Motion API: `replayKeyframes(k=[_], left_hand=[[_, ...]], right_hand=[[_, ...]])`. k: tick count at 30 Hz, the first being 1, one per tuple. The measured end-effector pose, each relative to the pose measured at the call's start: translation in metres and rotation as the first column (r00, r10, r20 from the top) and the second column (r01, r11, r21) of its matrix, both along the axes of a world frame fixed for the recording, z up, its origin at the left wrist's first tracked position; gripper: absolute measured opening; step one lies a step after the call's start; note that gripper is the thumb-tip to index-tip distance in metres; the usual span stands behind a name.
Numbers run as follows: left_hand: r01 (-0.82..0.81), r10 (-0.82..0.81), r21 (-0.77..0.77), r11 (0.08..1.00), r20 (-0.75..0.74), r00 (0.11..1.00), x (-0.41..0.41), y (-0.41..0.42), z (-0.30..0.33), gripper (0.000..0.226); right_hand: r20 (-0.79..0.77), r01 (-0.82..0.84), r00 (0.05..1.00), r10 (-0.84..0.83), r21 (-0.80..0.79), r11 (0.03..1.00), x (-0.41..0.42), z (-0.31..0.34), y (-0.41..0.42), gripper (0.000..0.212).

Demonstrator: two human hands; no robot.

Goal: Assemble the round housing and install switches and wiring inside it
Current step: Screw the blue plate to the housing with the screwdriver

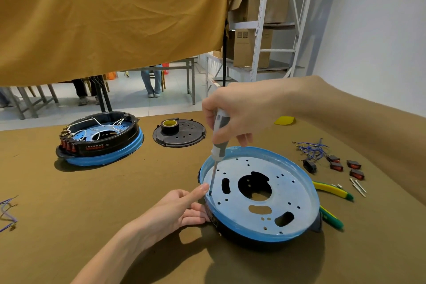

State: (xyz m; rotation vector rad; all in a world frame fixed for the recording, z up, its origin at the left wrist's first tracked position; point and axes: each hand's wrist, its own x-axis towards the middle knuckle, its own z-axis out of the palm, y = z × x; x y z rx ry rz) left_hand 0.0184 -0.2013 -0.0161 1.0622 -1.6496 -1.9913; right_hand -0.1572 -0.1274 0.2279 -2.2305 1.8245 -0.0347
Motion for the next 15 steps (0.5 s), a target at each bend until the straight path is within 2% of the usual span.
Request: replayKeyframes(k=[2, 6, 10, 15], left_hand=[[-0.005, 0.005, 0.0, 1.0, -0.002, 1.0, 0.0006, 0.0007, 0.0015, 0.123], [-0.016, 0.016, -0.002, 1.0, -0.004, 1.0, 0.0009, 0.0031, 0.0033, 0.118], [-0.021, 0.021, -0.003, 1.0, -0.006, 1.0, -0.0008, 0.0064, 0.0062, 0.098], [-0.039, 0.039, 0.006, 0.999, -0.01, 0.999, -0.003, 0.0084, 0.0091, 0.091]], right_hand=[[-0.036, 0.019, 0.999, -0.02, -0.032, 0.999, 0.0029, -0.0022, -0.0024, 0.023], [0.01, -0.007, 1.0, 0.006, 0.039, 0.999, 0.0034, -0.0007, -0.0015, 0.026], [0.039, -0.034, 0.999, 0.036, -0.051, 0.998, 0.0025, -0.0057, -0.0004, 0.013], [-0.007, -0.014, 1.0, 0.013, -0.078, 0.997, 0.0029, -0.0093, -0.001, 0.018]])
